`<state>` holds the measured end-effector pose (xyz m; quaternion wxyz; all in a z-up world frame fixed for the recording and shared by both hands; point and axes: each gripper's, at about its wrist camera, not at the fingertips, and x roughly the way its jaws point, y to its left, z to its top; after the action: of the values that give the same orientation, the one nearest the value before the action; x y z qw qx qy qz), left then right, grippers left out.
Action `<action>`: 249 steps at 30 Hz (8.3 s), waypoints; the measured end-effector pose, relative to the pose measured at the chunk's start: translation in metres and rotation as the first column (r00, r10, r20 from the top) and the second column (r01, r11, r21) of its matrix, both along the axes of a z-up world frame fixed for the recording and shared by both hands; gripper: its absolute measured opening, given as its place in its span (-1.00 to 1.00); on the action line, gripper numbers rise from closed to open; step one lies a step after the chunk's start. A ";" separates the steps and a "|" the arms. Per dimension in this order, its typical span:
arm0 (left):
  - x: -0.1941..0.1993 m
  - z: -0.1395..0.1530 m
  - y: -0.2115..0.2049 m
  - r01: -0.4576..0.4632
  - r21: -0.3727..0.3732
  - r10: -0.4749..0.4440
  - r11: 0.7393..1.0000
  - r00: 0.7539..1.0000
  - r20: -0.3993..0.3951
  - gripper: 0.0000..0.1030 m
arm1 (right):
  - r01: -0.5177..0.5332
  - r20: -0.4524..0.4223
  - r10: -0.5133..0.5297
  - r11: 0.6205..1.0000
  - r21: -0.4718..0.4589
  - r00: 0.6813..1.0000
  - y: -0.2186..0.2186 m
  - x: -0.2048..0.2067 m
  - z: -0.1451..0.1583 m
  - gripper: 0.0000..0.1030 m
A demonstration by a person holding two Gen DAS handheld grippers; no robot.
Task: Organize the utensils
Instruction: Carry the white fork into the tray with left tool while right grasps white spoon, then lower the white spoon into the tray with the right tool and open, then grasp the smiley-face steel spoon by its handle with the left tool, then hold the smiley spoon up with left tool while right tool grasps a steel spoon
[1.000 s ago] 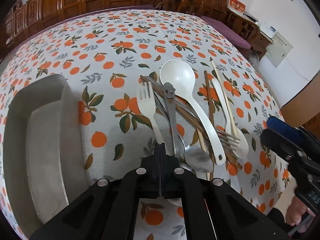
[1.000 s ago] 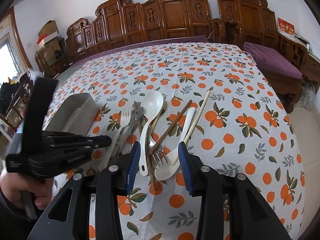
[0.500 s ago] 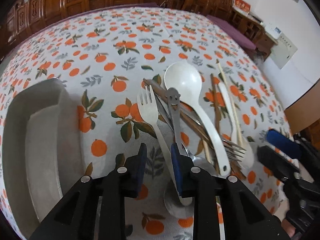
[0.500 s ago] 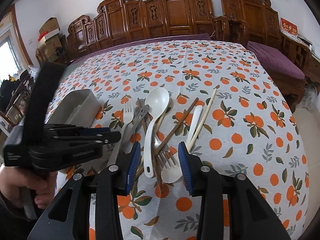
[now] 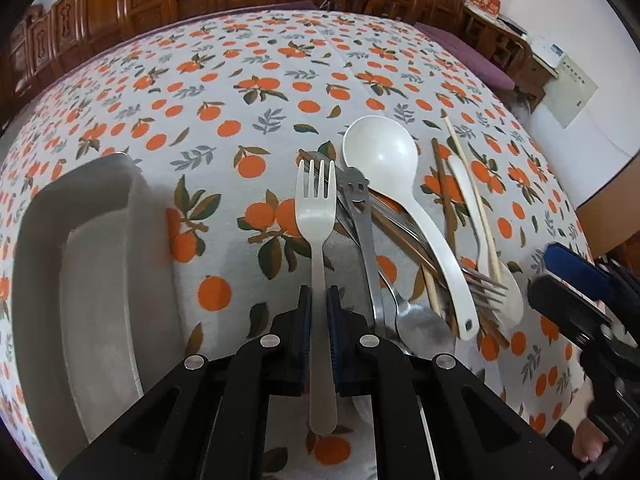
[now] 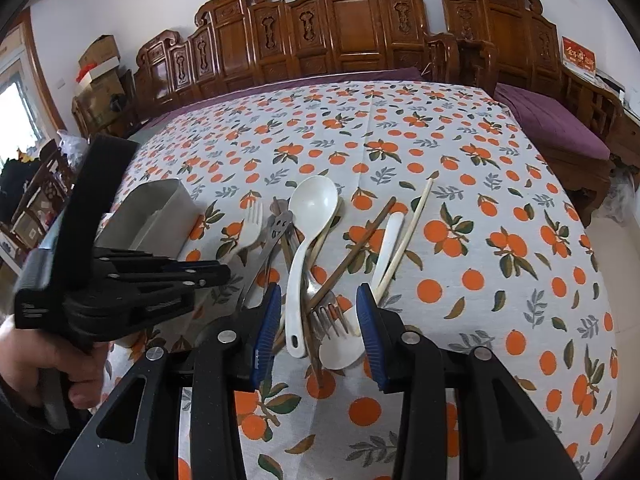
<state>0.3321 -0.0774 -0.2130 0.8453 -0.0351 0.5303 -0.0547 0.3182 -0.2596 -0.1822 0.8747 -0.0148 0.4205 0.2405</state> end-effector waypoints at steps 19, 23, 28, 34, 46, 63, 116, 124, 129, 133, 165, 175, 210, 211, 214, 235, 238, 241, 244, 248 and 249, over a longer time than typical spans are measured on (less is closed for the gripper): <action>-0.048 0.059 0.023 0.040 -0.019 -0.037 0.999 0.989 0.140 -0.87 | -0.038 -0.075 0.033 0.998 -0.060 0.997 0.052 0.040 -0.036 -0.42; -0.054 0.065 0.030 0.037 -0.028 -0.032 0.999 0.988 0.151 -0.87 | -0.029 -0.085 0.021 0.996 -0.088 0.996 0.056 0.045 -0.038 -0.69; -0.061 0.071 0.041 0.026 -0.027 -0.021 0.999 0.986 0.168 -0.87 | -0.028 -0.061 0.022 0.995 -0.096 0.998 0.057 0.040 -0.030 -0.85; -0.068 0.074 0.060 -0.004 -0.021 0.007 1.000 0.985 0.173 -0.87 | -0.024 -0.013 0.023 0.995 -0.093 1.000 0.057 0.031 -0.013 -0.90; -0.070 0.066 0.106 -0.070 0.002 0.069 0.998 0.984 0.162 -0.87 | -0.073 0.028 0.074 0.997 -0.034 0.997 0.068 0.006 0.026 -0.90; -0.056 0.025 0.142 -0.133 0.064 0.129 0.989 0.990 0.061 -0.86 | -0.201 0.042 0.200 0.979 0.032 0.979 0.121 -0.040 0.049 -0.90; -0.112 0.096 0.129 -0.075 0.020 0.068 0.997 0.970 0.232 -0.67 | -0.203 0.018 0.203 0.975 0.089 0.979 0.148 -0.028 0.038 -0.80; -0.101 0.089 0.084 -0.010 -0.009 0.012 1.000 0.974 0.227 -0.54 | -0.079 0.074 0.079 0.997 0.006 0.994 0.067 -0.011 0.038 -0.80; -0.094 0.081 0.054 0.032 -0.025 -0.026 0.999 0.976 0.215 -0.53 | -0.002 0.068 0.003 1.000 -0.020 0.998 0.027 0.000 0.024 -0.80; -0.089 0.074 0.033 0.062 -0.028 -0.055 0.998 0.976 0.209 -0.53 | 0.038 0.050 -0.038 0.999 0.003 0.998 0.007 0.007 0.014 -0.67; 0.008 -0.012 -0.034 0.084 0.062 -0.087 0.995 0.995 0.056 -0.78 | 0.032 0.032 -0.034 0.998 0.051 0.999 -0.002 0.025 -0.008 -0.66; -0.014 0.001 -0.019 0.088 0.046 -0.091 0.995 0.993 0.072 -0.90 | 0.008 0.038 -0.010 0.999 0.048 0.999 0.004 0.017 -0.008 -0.66; -0.085 0.078 0.030 0.040 -0.077 -0.020 0.996 0.969 0.248 -0.90 | -0.207 0.002 0.211 0.964 -0.169 0.978 0.072 -0.018 -0.045 -0.46; -0.086 0.079 0.031 0.040 -0.077 -0.019 0.996 0.968 0.248 -0.90 | -0.210 0.005 0.214 0.962 -0.174 0.977 0.073 -0.018 -0.045 -0.46; -0.086 0.078 0.031 0.040 -0.077 -0.020 0.996 0.968 0.249 -0.90 | -0.215 0.019 0.223 0.957 -0.196 0.975 0.074 -0.018 -0.046 -0.47; -0.095 0.087 0.036 0.046 -0.073 -0.026 0.996 0.965 0.261 -0.90 | -0.186 0.001 0.188 0.972 -0.145 0.982 0.069 0.000 -0.042 -0.30; -0.096 0.090 0.035 0.047 -0.076 -0.025 0.996 0.964 0.265 -0.90 | -0.176 -0.006 0.177 0.975 -0.133 0.984 0.066 0.000 -0.043 -0.29; -0.096 0.092 0.036 0.048 -0.073 -0.026 0.996 0.963 0.268 -0.90 | -0.172 -0.009 0.173 0.975 -0.139 0.985 0.066 -0.003 -0.043 -0.25; -0.097 0.092 0.037 0.047 -0.071 -0.026 0.996 0.963 0.268 -0.90 | -0.177 -0.002 0.179 0.970 -0.169 0.984 0.067 -0.009 -0.044 -0.25; -0.098 0.093 0.038 0.042 -0.071 -0.021 0.997 0.963 0.270 -0.90 | -0.184 -0.003 0.187 0.963 -0.194 0.982 0.068 -0.014 -0.048 -0.37; -0.098 0.094 0.038 0.041 -0.071 -0.020 0.997 0.962 0.272 -0.90 | -0.185 -0.003 0.187 0.964 -0.194 0.982 0.068 -0.014 -0.048 -0.37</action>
<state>0.2343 -0.0394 -0.1188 0.9069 -0.0512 0.4079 -0.0920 0.3045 -0.1917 -0.2301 0.8459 -0.1408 0.4319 0.2795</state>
